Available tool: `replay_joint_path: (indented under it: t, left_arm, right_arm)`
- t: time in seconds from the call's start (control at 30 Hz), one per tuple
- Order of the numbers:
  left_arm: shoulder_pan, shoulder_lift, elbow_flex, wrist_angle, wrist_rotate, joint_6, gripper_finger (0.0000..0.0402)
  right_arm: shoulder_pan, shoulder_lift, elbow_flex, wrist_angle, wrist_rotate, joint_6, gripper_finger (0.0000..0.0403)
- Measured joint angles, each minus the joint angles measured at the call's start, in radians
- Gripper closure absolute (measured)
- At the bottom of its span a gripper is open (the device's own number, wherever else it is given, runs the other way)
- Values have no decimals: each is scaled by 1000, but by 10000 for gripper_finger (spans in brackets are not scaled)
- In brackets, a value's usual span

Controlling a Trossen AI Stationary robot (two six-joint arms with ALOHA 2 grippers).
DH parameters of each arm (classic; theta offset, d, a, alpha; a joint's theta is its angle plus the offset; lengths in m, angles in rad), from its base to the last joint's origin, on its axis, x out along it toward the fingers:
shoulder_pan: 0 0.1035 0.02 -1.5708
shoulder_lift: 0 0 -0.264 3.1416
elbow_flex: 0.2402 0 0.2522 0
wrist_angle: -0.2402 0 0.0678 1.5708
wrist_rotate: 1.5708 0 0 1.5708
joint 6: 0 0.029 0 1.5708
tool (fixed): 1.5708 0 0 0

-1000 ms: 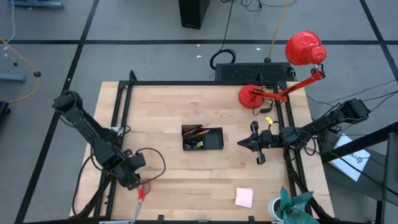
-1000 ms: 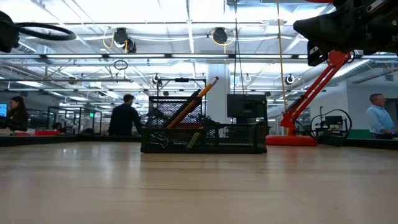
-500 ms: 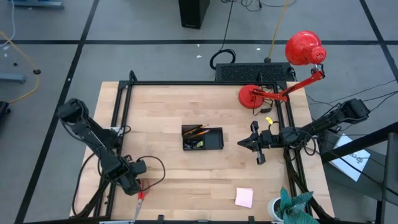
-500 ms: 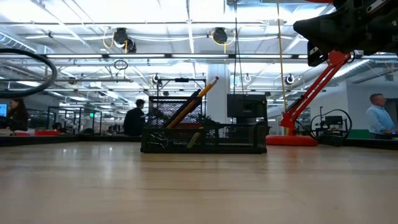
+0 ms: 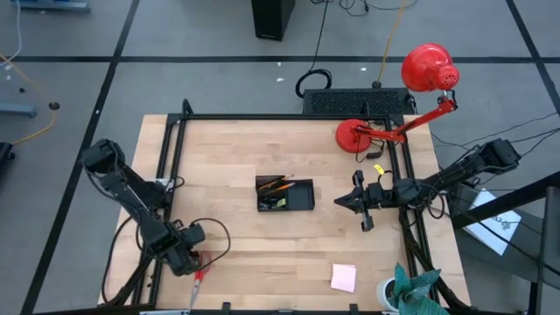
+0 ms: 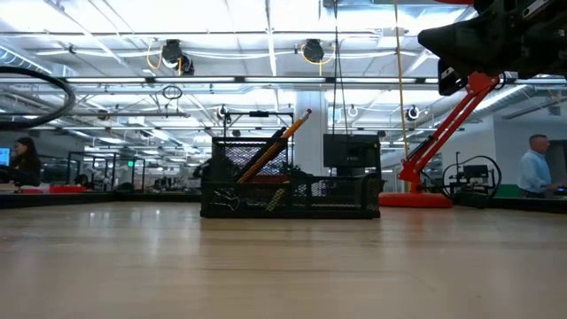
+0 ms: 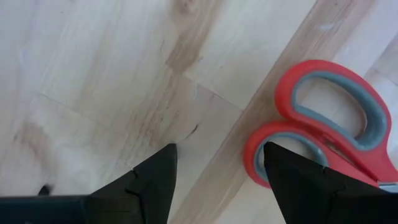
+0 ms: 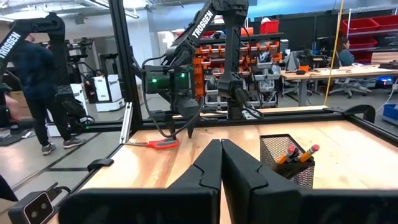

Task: Pick and place office supplies into organizer
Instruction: Put the red scissors into the desk organizer

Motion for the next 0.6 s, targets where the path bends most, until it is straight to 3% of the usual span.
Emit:
replay_joint_path:
  t: [0.3, 0.6]
  left_arm:
    - [-37, 115, 31, 12, -60, -14, 160]
    - [-93, 241, 131, -25, -201, 75, 161]
  right_arm:
    - [0, 0, 0, -7, 0, 10, 403]
    - [0, 0, 0, -8, 0, 10, 403]
